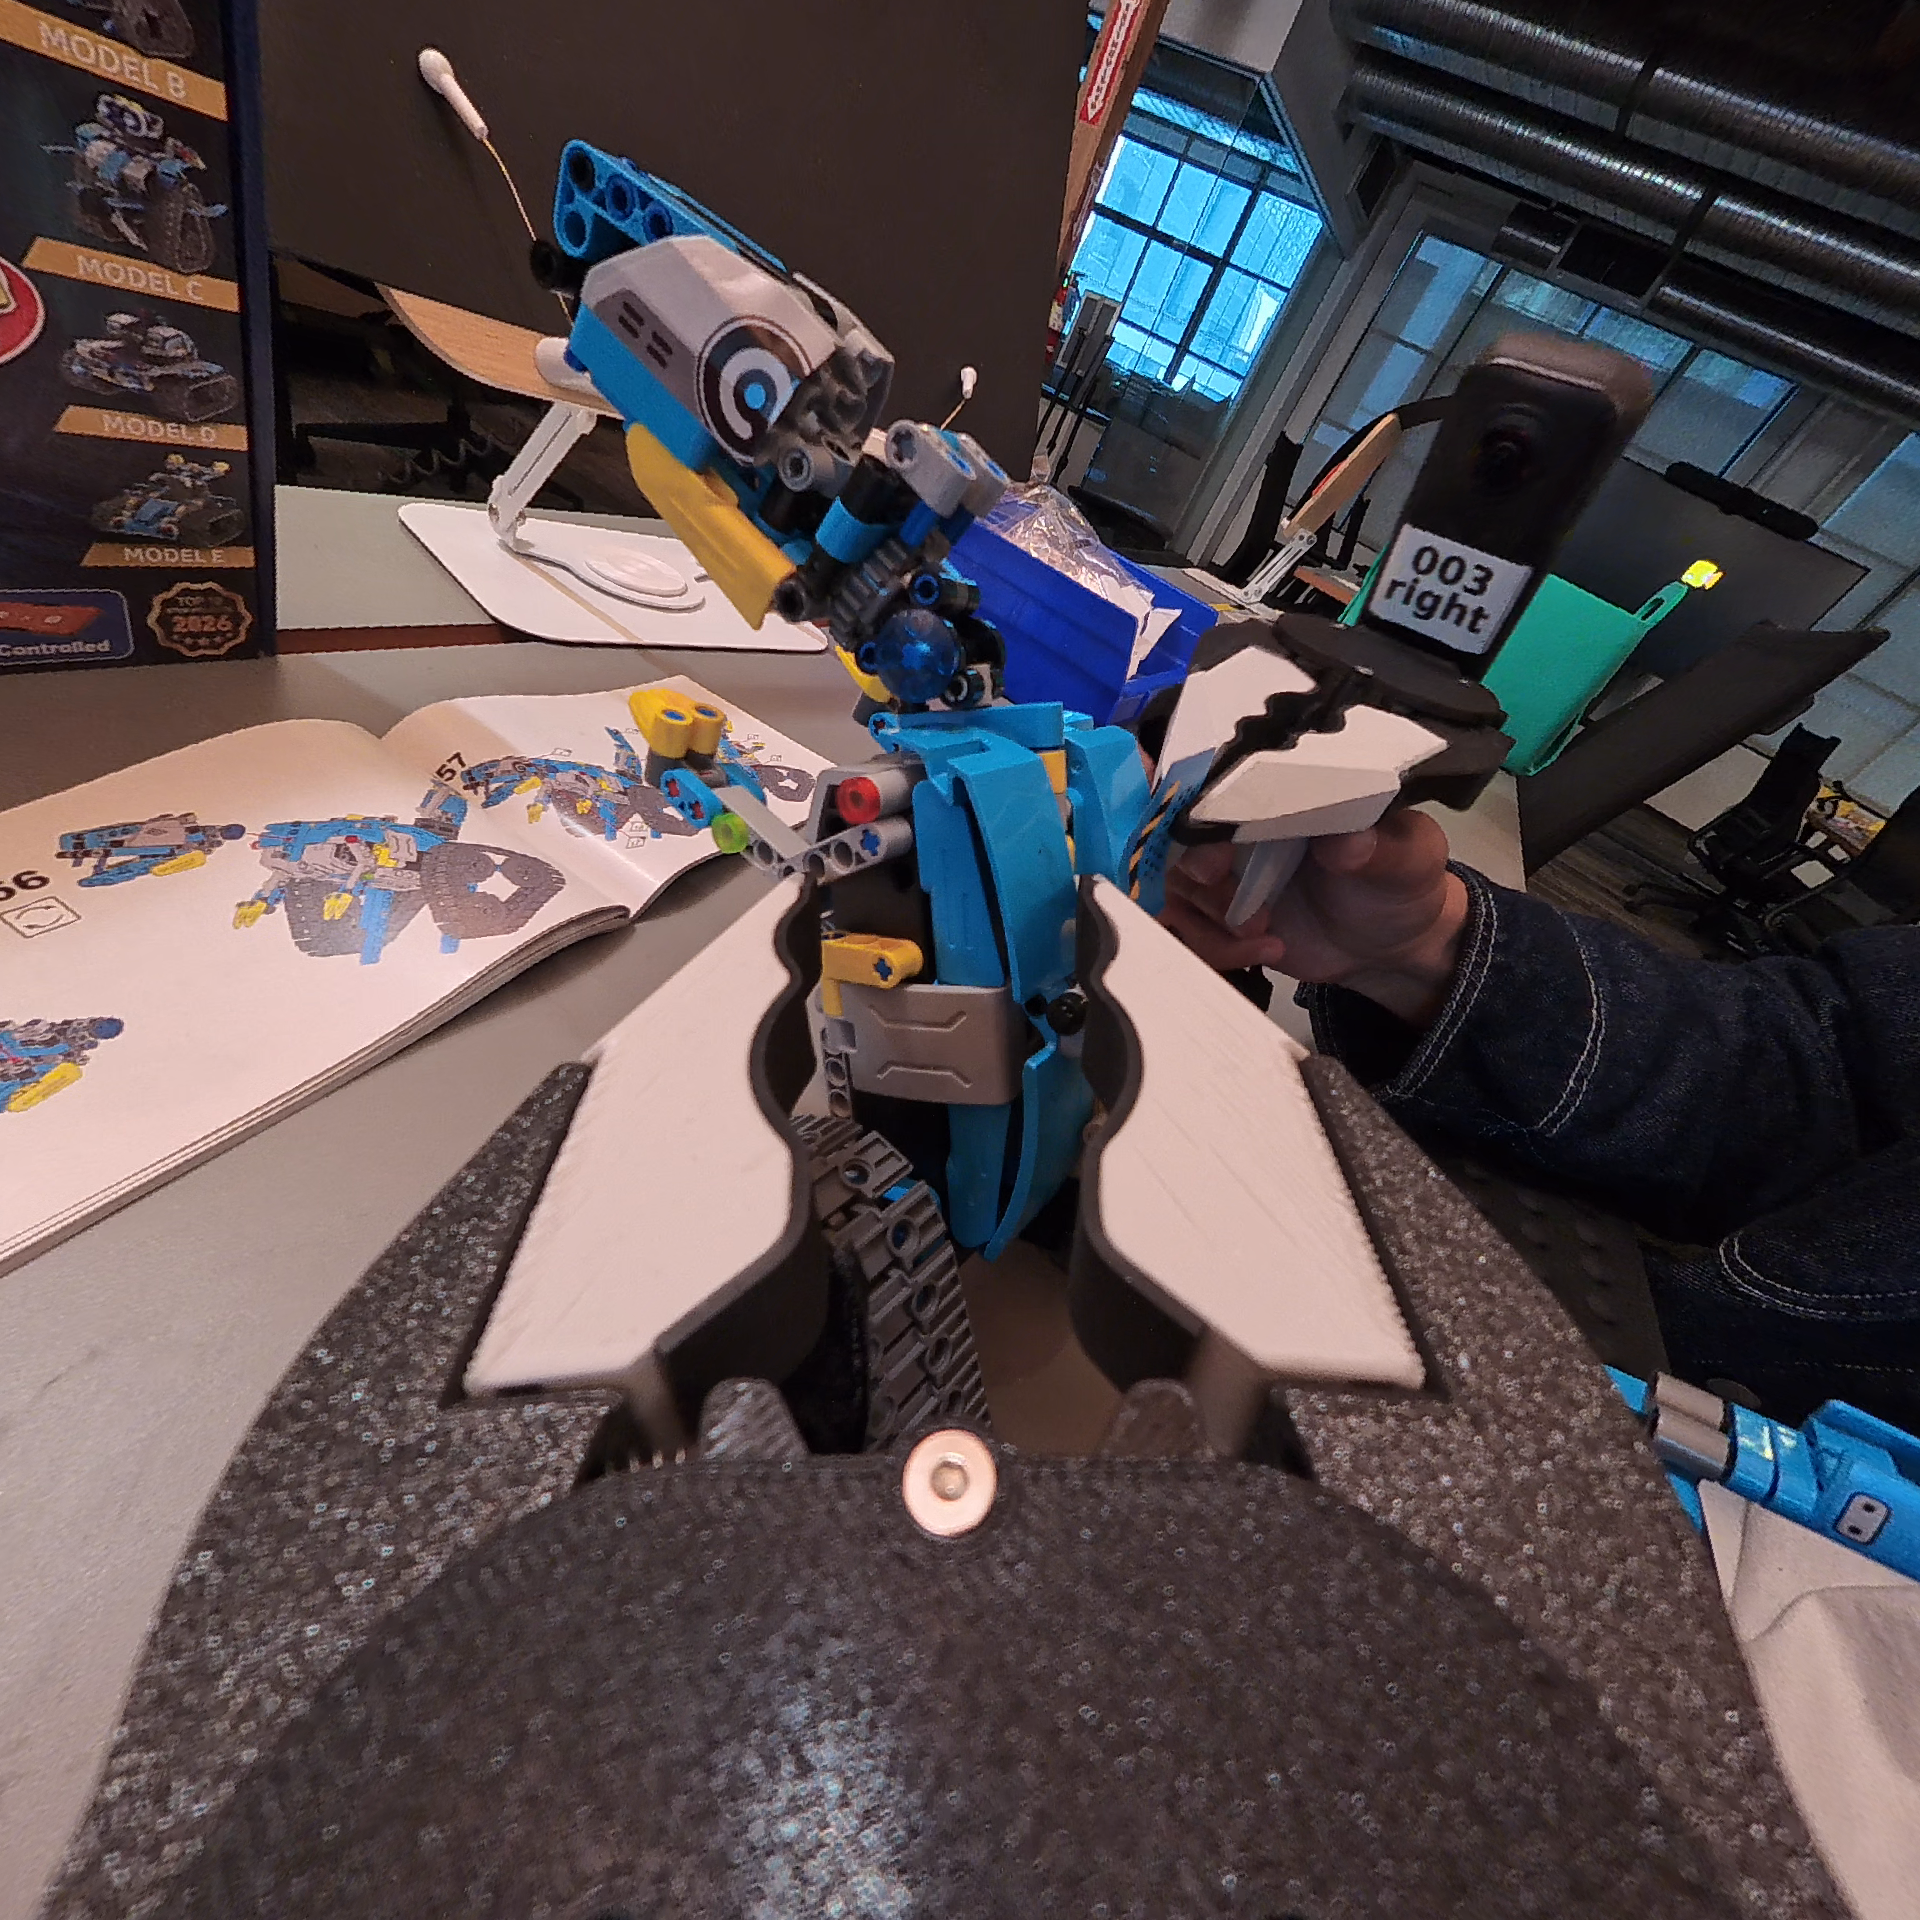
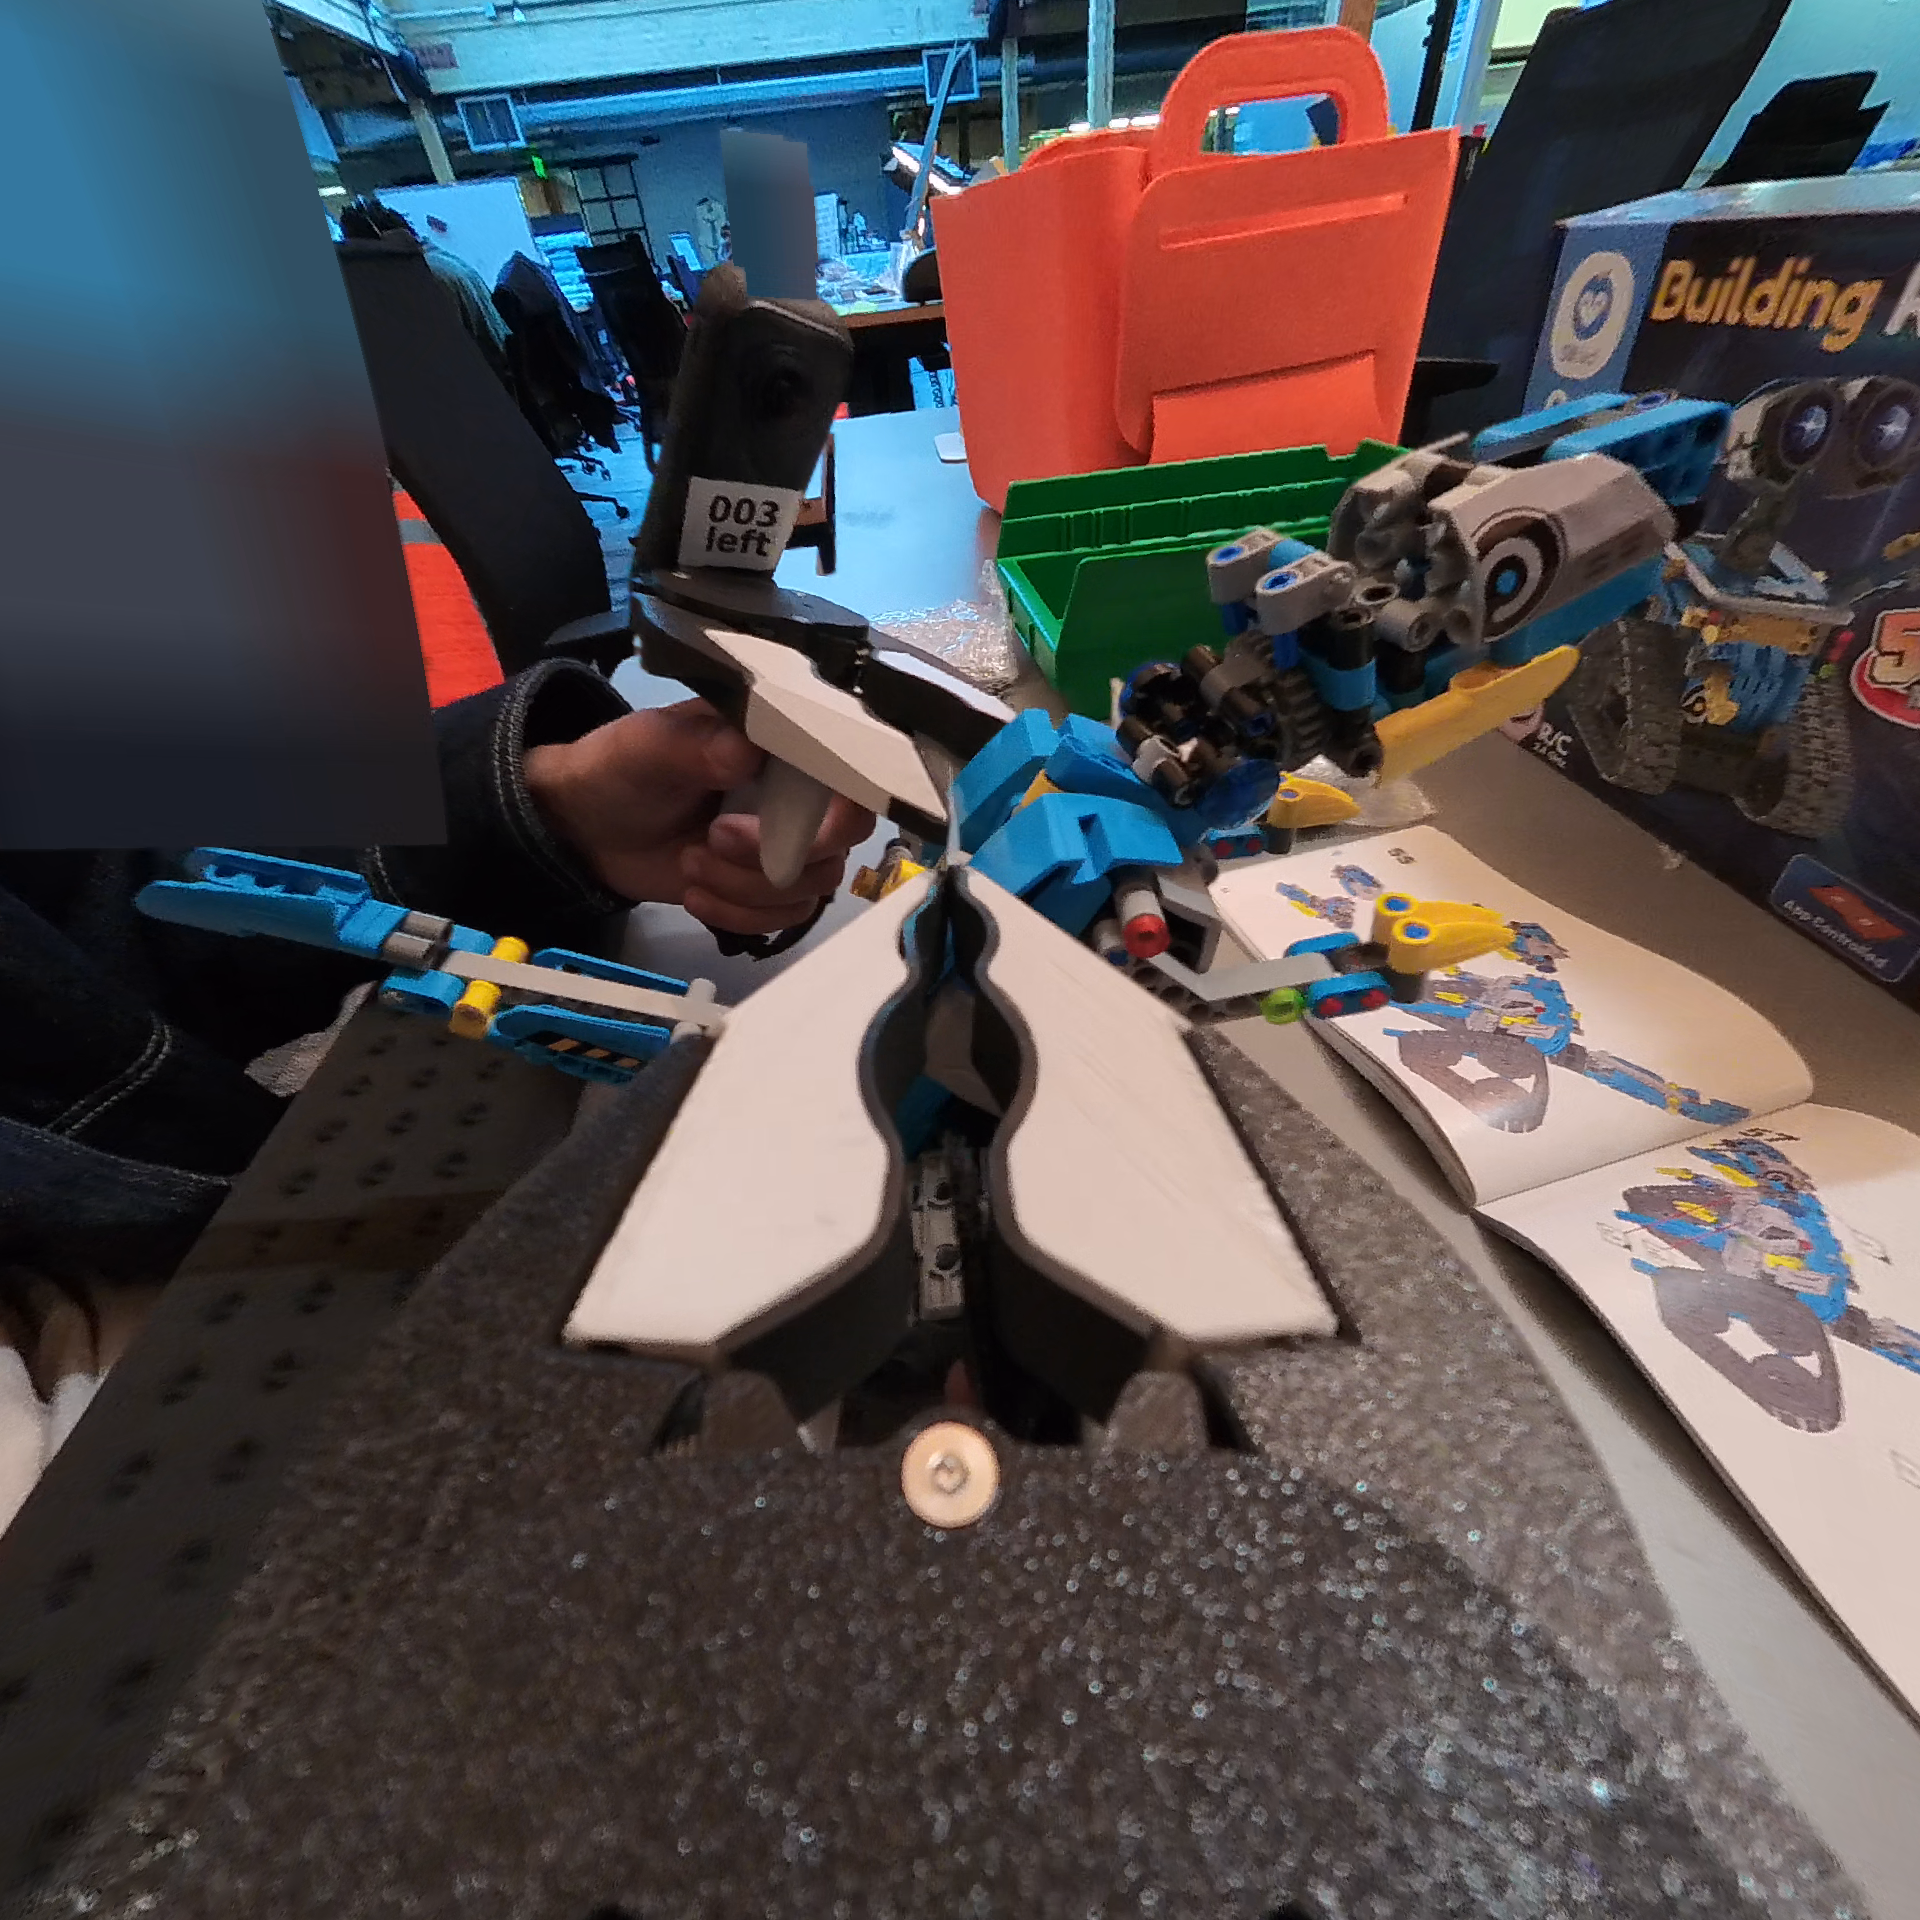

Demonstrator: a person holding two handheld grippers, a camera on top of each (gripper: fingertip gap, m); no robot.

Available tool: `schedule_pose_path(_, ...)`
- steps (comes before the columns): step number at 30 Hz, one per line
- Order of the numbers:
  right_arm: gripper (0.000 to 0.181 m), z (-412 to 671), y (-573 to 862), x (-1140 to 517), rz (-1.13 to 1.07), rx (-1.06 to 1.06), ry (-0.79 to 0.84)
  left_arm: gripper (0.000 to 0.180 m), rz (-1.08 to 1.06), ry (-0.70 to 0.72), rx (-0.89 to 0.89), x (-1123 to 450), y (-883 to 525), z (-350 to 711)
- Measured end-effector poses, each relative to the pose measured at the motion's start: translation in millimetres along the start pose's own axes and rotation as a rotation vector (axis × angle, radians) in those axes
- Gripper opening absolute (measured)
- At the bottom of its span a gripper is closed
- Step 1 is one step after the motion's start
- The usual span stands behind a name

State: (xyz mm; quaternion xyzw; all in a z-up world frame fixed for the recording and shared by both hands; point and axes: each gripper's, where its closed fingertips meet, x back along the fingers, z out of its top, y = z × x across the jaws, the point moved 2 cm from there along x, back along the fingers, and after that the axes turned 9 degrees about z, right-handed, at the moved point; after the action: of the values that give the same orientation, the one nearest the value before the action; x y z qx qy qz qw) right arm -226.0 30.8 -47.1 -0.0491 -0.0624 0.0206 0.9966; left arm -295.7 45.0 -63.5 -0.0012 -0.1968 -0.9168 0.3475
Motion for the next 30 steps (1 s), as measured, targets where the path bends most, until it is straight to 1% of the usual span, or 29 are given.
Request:
schedule_pose_path(3, 0.000, -0.2, -0.3, -0.2, -0.025, 0.038, -0.014, 0.047, 0.000, 0.000, -0.001, 0.0, 0.1, -0.1)
schedule_pose_path(11, 0.000, 0.4, -2.3, 0.1, -0.033, 0.060, -0.012, 0.047, -0.002, -0.001, -0.001, 0.0, 0.2, -0.1)
schedule_pose_path(19, 0.000, -2.8, -14.8, -1.5, -0.052, 0.275, -0.068, 0.048, -0.007, -0.005, -0.004, -0.4, 1.8, -0.6)
schedule_pose_path(25, 0.000, 0.1, -8.1, 1.7, -0.044, 0.172, -0.028, 0.048, -0.003, -0.006, -0.008, -0.9, 1.9, -0.8)
schedule_pose_path(30, 0.000, 0.5, -1.7, 3.0, -0.101, 0.177, -0.031, 0.048, -0.001, -0.006, -0.007, -1.0, 1.4, -0.9)
